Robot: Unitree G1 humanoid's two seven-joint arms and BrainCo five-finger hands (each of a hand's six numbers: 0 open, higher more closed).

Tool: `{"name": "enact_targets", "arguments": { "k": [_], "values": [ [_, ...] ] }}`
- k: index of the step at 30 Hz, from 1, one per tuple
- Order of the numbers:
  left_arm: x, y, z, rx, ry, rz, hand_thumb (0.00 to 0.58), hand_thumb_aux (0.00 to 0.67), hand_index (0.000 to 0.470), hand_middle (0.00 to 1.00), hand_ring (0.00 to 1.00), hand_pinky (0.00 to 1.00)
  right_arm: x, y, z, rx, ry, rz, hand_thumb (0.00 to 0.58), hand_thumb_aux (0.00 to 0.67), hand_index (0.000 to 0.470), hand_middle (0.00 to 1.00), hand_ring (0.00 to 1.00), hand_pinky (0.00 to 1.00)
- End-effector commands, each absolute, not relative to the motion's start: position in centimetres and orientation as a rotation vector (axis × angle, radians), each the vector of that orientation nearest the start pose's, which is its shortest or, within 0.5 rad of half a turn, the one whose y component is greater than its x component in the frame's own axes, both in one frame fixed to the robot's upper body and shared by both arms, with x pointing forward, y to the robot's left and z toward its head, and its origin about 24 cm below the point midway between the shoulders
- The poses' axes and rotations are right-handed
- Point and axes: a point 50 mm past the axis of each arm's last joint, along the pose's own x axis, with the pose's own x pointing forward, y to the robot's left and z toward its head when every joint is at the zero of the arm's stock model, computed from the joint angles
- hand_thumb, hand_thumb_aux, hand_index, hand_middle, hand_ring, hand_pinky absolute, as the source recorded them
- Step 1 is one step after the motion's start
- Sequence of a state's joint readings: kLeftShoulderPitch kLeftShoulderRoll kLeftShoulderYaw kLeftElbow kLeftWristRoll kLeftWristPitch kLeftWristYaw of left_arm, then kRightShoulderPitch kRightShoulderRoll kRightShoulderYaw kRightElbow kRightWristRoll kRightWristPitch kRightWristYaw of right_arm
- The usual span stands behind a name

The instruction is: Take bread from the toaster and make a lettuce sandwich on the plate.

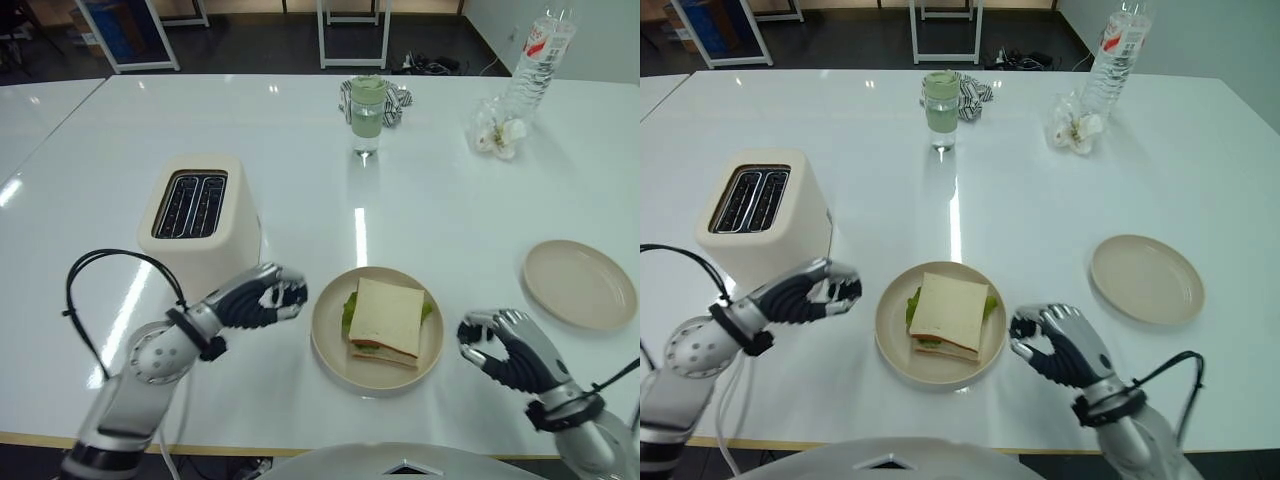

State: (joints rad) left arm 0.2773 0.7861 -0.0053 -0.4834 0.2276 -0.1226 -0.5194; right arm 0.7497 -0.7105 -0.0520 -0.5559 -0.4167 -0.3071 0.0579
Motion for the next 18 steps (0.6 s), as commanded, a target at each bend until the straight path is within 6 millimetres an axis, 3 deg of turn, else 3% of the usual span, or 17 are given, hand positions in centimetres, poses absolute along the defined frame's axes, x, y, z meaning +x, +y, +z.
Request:
{"name": "enact_targets", "arguments": {
  "k": [1,8,12,18],
  "values": [
    [17.8,21.8,9.4,1.163,0.162,-0.752,0.58,0.67,0.47,1.0,1.0,1.0,9.0,-21.3,7.2,-0.993,0.132,0.666,0.58,0.67,0.47,1.0,1.0,1.0],
    [16.1,21.3,6.2,1.136,0.439,-0.895,0.58,0.67,0.47,1.0,1.0,1.0,8.1,-18.6,4.1,-0.96,0.225,0.87,0.58,0.67,0.47,1.0,1.0,1.0],
    [15.4,18.7,4.7,1.077,0.453,-1.026,0.58,0.67,0.47,1.0,1.0,1.0,8.6,-17.3,2.5,-0.991,0.231,0.919,0.58,0.67,0.47,1.0,1.0,1.0],
    [15.2,16.5,3.1,1.039,0.455,-1.131,0.58,0.67,0.47,1.0,1.0,1.0,10.5,-16.0,1.3,-1.038,0.184,0.915,0.58,0.67,0.47,1.0,1.0,1.0]
  ]
}}
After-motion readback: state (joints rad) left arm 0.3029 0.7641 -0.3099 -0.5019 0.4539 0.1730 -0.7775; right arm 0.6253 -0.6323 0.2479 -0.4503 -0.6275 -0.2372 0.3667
